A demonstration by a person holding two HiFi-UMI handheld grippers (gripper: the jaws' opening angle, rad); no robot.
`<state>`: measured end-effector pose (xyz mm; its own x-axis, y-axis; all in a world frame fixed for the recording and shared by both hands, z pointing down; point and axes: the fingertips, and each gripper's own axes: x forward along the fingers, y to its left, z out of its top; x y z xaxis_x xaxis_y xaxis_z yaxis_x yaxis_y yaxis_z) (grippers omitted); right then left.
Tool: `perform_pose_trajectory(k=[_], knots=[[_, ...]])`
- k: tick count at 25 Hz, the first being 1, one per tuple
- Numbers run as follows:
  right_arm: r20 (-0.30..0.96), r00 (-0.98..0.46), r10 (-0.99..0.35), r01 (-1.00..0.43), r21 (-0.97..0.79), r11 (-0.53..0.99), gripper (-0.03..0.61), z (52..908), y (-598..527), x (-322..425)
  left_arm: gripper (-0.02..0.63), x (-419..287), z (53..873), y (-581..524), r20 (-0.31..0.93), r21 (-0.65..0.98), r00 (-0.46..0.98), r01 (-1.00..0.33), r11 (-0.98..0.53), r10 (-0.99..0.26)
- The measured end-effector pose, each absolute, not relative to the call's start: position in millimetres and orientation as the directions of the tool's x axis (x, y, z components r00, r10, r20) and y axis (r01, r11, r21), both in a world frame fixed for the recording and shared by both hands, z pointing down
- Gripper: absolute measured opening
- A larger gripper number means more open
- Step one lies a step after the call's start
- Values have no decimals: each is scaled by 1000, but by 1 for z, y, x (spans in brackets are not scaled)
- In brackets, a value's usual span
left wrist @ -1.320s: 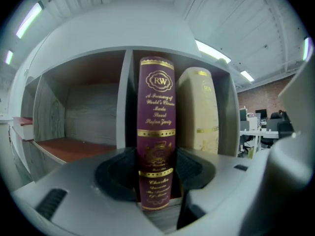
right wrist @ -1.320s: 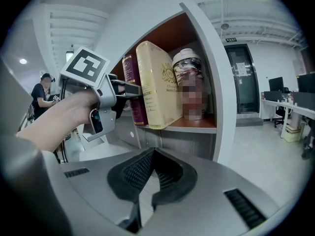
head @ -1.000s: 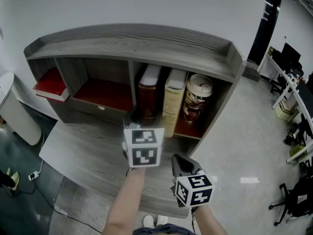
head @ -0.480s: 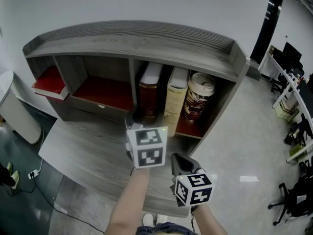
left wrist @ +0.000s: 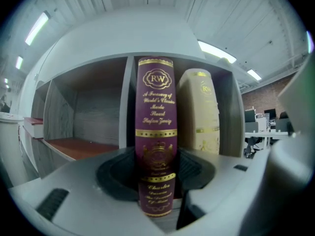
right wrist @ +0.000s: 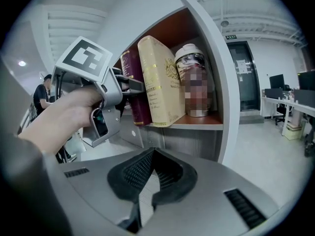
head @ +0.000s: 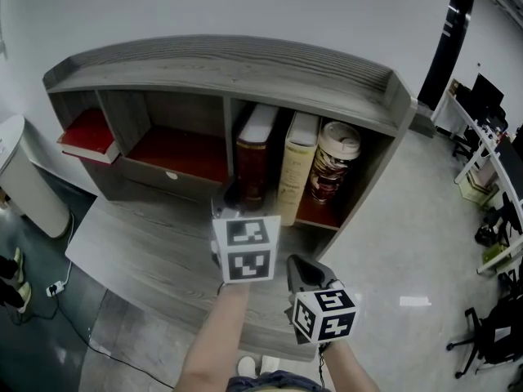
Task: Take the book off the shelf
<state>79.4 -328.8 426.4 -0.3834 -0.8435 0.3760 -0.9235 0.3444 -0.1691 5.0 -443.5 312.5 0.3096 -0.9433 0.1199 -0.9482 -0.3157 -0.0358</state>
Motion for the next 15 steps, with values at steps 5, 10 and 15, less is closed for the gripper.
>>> perform_pose_trajectory(k=[5, 10, 15], knots=[[372, -393, -841, -919, -165, 357, 8, 424, -324, 70, 213, -3, 313, -432, 115, -23, 321, -945, -325, -940], [368, -401, -839, -916, -161, 367, 8, 421, -318, 61, 212, -13, 314, -417, 110, -11, 331, -943, -334, -937], [365, -409, -836, -913, -160, 376, 8, 420, -311, 52, 210, -20, 314, -404, 104, -9, 342, -939, -345, -934]])
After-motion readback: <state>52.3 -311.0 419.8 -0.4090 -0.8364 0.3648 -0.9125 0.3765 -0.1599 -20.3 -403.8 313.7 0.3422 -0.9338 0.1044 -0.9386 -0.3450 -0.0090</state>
